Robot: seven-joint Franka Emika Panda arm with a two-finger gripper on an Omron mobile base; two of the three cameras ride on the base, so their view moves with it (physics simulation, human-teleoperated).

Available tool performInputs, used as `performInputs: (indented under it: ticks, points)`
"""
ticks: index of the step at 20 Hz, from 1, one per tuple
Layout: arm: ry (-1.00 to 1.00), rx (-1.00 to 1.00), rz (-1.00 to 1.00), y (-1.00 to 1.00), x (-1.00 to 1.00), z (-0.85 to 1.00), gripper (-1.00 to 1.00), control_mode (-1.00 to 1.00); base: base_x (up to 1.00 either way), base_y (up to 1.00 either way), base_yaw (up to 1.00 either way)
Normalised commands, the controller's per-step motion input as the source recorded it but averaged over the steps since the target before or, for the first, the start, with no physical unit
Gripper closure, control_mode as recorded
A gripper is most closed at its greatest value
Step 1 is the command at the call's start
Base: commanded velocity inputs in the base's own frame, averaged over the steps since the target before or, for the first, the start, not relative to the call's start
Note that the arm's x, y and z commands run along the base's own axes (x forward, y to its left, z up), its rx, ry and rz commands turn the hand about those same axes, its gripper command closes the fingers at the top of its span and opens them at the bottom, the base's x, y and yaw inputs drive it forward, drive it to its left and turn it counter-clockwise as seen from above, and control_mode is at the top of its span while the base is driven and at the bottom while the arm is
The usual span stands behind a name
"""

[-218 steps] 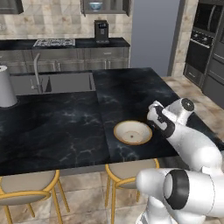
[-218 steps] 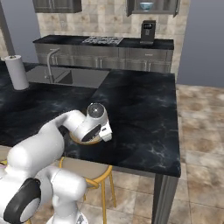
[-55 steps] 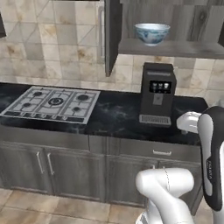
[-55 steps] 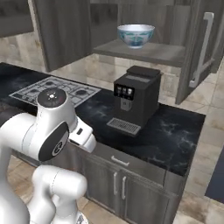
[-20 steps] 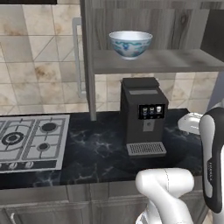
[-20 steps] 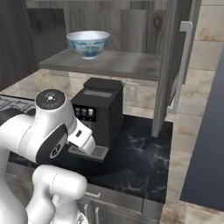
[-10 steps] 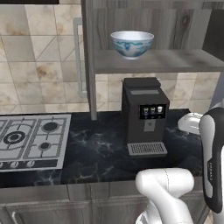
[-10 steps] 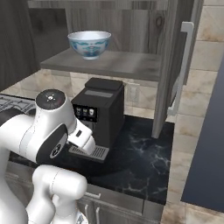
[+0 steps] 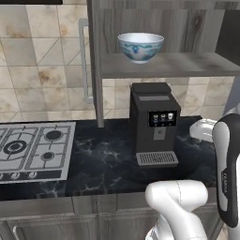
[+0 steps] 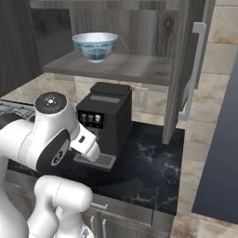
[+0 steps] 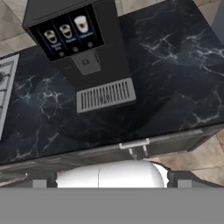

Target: Pick up the bowls from the cabinet and place each bowl in front of a stool on the dining counter.

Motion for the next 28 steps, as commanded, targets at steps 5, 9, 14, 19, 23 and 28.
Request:
performInputs:
  ticks: [5,9,14,19,23,28]
  points:
    - [-0.05,-0.01,0.00,0.16,0.00,0.48,-1.00,-1.00,0.00,0.00,0.00]
    - [-0.06,-0.02,0.00,0.36,0.06,0.54,-1.00,-1.00,0.00,0.00,0.00]
    - [-0.13,-0.01,-0.07,0.51,0.10,0.53,-1.00,-1.00,0.00,0.00,0.00]
    - [-0.22,0.02,-0.10,0.15,0.14,0.56,-1.00,-1.00,0.00,0.00,0.00]
    - [-0.20,0.06,0.00,-0.05,0.18,0.44,-1.00,-1.00,0.00,0.00,0.00]
    - [-0.10,0.08,0.03,-0.07,0.45,0.41,-1.00,-1.00,0.00,0.00,0.00]
